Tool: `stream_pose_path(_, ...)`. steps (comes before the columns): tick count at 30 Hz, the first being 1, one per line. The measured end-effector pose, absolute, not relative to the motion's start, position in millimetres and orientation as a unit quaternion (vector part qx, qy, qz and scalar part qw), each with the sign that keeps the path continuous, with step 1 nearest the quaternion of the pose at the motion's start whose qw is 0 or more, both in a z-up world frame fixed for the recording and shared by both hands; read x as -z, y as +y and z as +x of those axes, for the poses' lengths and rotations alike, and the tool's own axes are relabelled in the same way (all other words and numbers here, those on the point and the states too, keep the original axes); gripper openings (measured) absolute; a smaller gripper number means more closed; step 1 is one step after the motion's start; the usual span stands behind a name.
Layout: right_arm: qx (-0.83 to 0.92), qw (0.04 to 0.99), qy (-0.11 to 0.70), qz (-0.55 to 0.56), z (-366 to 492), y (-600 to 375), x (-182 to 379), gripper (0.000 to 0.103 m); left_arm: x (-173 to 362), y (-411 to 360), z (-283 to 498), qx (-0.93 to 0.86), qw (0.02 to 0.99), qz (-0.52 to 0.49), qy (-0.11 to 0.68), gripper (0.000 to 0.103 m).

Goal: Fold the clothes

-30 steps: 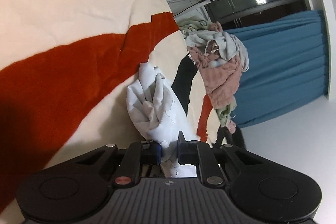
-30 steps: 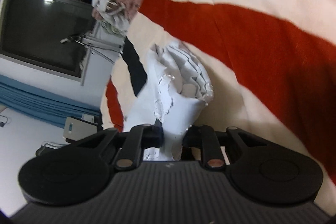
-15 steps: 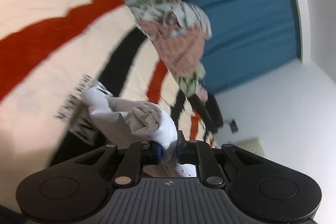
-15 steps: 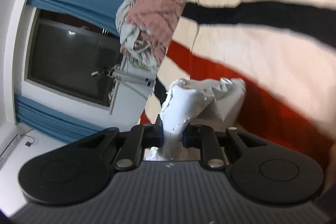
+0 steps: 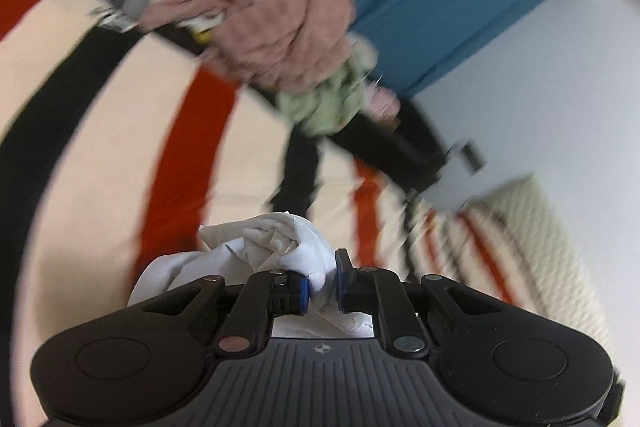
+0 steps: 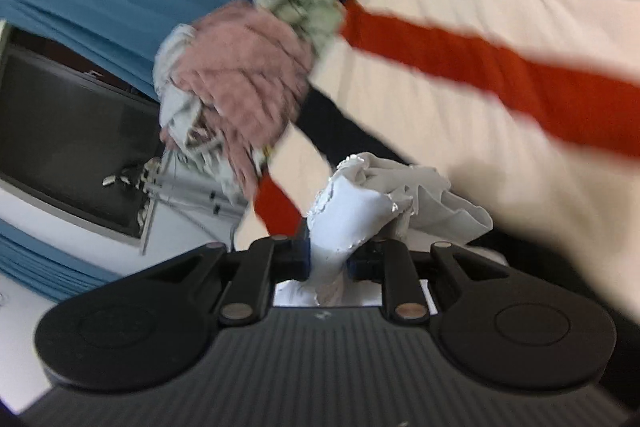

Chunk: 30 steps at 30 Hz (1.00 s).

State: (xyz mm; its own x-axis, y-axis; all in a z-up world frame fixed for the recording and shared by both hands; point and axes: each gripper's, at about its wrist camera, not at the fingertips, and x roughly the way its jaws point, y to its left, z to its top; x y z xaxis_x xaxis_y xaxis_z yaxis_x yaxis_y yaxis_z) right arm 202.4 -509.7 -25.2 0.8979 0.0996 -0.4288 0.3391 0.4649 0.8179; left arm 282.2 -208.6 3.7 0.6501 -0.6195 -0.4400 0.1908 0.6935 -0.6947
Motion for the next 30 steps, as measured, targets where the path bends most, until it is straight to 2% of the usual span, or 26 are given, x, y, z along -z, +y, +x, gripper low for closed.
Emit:
stream_pose_path(3, 0.054, 0.862, 0.161, 0.478, 226.9, -522.0, 19.3, 0.020, -7.9, -229.5, 305.6, 0.261, 0.873, -0.289, 0.293, 0.013)
stream_pose_path(6, 0.057, 0.892, 0.149, 0.422, 238.8, -518.5, 38.9, 0.021, 21.1, -247.0, 322.3, 0.258, 0.891, -0.244, 0.281, 0.014)
stream_pose_path(9, 0.073, 0.887, 0.203, 0.408, 248.8, -512.7, 92.2, 0.021, 82.8, -254.4, 333.2, 0.264, 0.896, -0.192, 0.301, 0.014)
stream_pose_path(13, 0.101, 0.857, 0.313, 0.398, 249.9, -496.0, 177.3, 0.023, 175.5, -249.4, 335.9, 0.265, 0.882, -0.118, 0.370, 0.015)
stream_pose_path(15, 0.112, 0.854, 0.318, 0.395, 237.2, -484.7, 189.7, 0.025, 185.8, -240.6, 325.6, 0.278, 0.888, -0.111, 0.350, 0.019)
stream_pose_path(18, 0.140, 0.859, 0.333, 0.362, 226.2, -470.9, 172.6, 0.033, 170.5, -231.6, 316.8, 0.273, 0.885, -0.123, 0.356, 0.018)
stream_pose_path(20, 0.159, 0.857, 0.354, 0.338, 220.1, -465.2, 155.2, 0.034, 149.4, -229.1, 304.1, 0.273, 0.892, -0.105, 0.346, 0.017)
stream_pose_path(24, 0.157, 0.866, 0.340, 0.330, 188.0, -459.8, 102.3, 0.036, 94.7, -216.2, 268.6, 0.287, 0.901, -0.071, 0.317, 0.017)
stream_pose_path(25, 0.147, 0.873, 0.328, 0.330, 178.0, -458.3, 88.1, 0.036, 79.4, -213.9, 257.4, 0.293, 0.903, -0.062, 0.308, 0.020)
stream_pose_path(26, 0.140, 0.879, 0.318, 0.327, 168.5, -454.8, 75.1, 0.036, 61.8, -211.6, 244.7, 0.299, 0.905, -0.053, 0.299, 0.027)
stream_pose_path(30, 0.119, 0.909, 0.287, 0.277, 124.5, -425.8, 17.7, 0.036, -4.1, -198.6, 186.8, 0.309, 0.917, -0.044, 0.250, 0.045)
